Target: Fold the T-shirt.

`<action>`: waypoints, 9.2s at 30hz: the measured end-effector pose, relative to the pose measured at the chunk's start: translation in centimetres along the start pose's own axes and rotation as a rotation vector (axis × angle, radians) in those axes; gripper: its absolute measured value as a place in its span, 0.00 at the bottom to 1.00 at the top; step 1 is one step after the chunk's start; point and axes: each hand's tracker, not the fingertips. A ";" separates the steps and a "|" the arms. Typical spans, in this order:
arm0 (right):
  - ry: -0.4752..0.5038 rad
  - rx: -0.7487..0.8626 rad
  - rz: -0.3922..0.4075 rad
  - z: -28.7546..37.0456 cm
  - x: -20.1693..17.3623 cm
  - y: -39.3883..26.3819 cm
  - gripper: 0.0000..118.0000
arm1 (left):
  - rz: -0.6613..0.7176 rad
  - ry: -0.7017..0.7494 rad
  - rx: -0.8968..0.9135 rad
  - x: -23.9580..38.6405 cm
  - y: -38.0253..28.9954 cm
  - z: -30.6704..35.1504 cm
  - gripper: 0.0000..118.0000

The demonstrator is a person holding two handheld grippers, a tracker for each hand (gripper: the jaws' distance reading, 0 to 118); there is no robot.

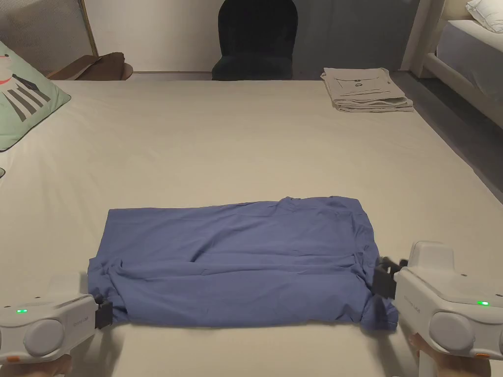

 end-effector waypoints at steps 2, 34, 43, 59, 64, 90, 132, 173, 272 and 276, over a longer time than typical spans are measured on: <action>0.005 -0.085 -0.014 -1.5 0.2 -1.4 0.75 | 0.001 -0.004 0.010 -0.4 0.2 0.1 0.08; 0.134 -0.140 -0.040 6.6 3.3 -9.8 0.04 | 0.117 -0.022 -0.026 -5.0 -7.9 7.0 0.07; 0.100 -0.190 -0.087 5.6 3.2 -12.1 0.11 | 0.081 0.038 -0.090 -3.6 -10.2 5.3 0.15; 0.072 0.396 0.081 12.3 -6.0 1.8 0.87 | 0.034 -0.031 0.489 5.0 0.4 14.1 0.92; 0.046 0.477 0.118 13.2 -7.5 2.2 0.81 | -0.014 0.023 0.665 6.6 0.7 14.6 0.89; 0.013 0.495 0.196 7.2 -8.4 3.9 0.00 | 0.025 -0.100 0.146 -0.7 9.1 0.6 0.00; -0.014 -0.238 0.032 -19.2 -0.1 9.8 0.87 | -0.095 -0.065 0.069 0.6 12.0 -5.0 0.02; 0.185 -0.026 -0.020 7.9 3.1 -4.8 0.01 | 0.067 -0.050 0.025 -5.5 -4.4 5.9 0.02; 0.013 0.466 0.239 10.1 -11.4 0.6 0.00 | 0.428 -0.508 -0.167 -12.6 -6.0 0.7 0.11; 0.012 0.472 0.238 10.2 -11.1 0.8 0.00 | 0.337 -0.443 -0.137 -12.1 -4.9 2.5 0.09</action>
